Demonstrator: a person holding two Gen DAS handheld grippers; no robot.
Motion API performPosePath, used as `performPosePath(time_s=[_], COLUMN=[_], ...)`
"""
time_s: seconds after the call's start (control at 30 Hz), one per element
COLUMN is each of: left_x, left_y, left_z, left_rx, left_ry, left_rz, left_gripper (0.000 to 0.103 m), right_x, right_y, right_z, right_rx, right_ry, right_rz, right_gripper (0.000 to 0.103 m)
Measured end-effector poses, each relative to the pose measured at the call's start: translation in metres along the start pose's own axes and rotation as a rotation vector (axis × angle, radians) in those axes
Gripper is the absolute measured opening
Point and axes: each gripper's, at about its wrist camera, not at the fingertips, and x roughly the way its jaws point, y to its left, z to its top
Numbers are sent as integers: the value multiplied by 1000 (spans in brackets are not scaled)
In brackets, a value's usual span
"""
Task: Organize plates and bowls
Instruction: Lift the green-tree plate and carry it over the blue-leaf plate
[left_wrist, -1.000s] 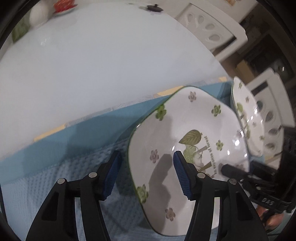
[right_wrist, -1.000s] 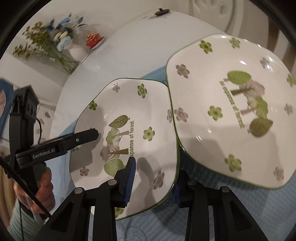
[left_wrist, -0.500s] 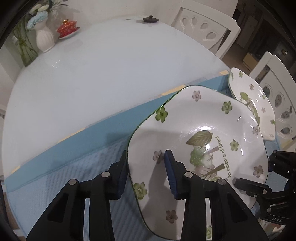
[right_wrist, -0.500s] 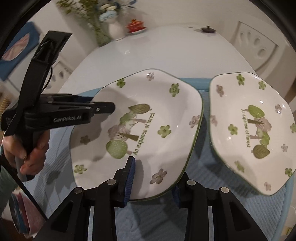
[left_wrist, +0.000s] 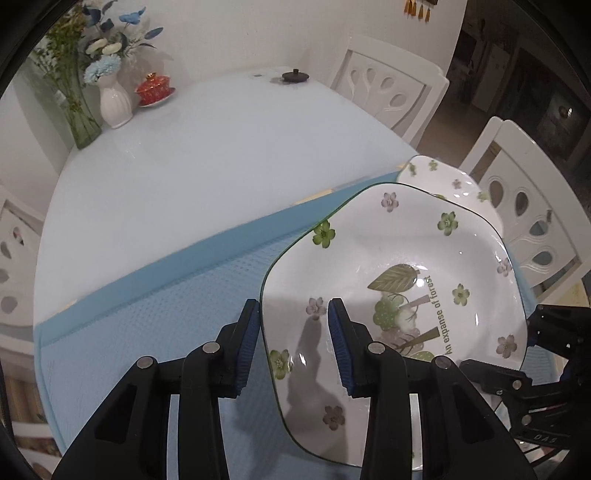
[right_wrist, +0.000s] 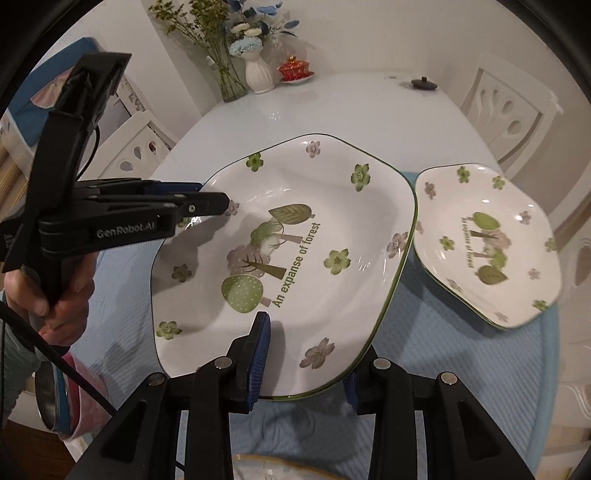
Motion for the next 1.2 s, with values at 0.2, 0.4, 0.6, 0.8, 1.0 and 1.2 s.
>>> performPosePath(time_s=[0.2,0.4,0.6,0.8,1.0,1.2], left_x=[-30,-6,-20,38,58,42], left_y=[-34,-53,10,41,30,11], left_z=[-15,-27,-28,-48,-48,-50], left_rx=[15,26,-193,-406,-367,-201], left_ry=[-21,94,90,296,304,240], left_rz=[-228,-129,4,-187,-201,-116], left_gripper=[16,17,41,54,45,45], right_x=[-29,14,30,53,67,64], right_y=[15,-11,-41,-48,-51,-26], right_z=[-14,-20,-22,-17,-19,-11], right_rx=[-23,120,199,209,235,99], right_ry=[-27,134,169,238,200,135], right_rz=[-7,-19,69,168,245,141], right_gripper=[33,21,21,21,21,24])
